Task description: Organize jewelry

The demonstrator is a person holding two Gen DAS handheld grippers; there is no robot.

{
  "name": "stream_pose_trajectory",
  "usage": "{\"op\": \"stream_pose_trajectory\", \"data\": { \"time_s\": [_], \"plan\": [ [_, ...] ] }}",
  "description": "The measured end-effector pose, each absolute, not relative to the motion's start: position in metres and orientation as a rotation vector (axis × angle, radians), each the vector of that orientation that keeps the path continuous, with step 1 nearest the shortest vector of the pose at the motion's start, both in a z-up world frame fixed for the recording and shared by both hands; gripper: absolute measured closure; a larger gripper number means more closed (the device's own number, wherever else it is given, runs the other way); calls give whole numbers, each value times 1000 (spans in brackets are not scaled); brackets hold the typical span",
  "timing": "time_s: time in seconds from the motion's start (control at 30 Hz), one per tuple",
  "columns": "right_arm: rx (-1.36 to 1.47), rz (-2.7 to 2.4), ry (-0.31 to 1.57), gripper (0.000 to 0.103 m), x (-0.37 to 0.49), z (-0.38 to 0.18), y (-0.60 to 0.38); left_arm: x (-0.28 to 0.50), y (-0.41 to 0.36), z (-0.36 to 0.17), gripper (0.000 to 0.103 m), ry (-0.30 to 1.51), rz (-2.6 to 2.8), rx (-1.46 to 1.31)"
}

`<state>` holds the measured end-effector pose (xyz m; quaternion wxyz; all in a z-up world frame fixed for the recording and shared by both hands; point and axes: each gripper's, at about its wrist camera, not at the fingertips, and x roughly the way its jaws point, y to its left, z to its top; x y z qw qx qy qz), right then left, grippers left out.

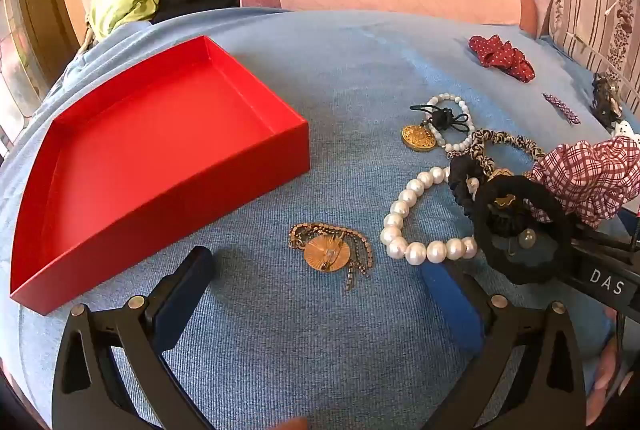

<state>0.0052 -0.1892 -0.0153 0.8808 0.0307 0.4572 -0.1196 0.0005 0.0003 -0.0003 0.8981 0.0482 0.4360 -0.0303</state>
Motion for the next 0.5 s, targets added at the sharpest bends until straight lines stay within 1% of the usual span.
{"op": "stream_pose_trajectory", "data": {
  "time_s": [0.3,0.5],
  "plan": [
    [55,-256,955,0,5,-12,-186,2,1,0,0,904,-69,102],
    [74,-246,957,0,-1,-7,-189,-22,5,11,0,881,-102,129]
  ]
}}
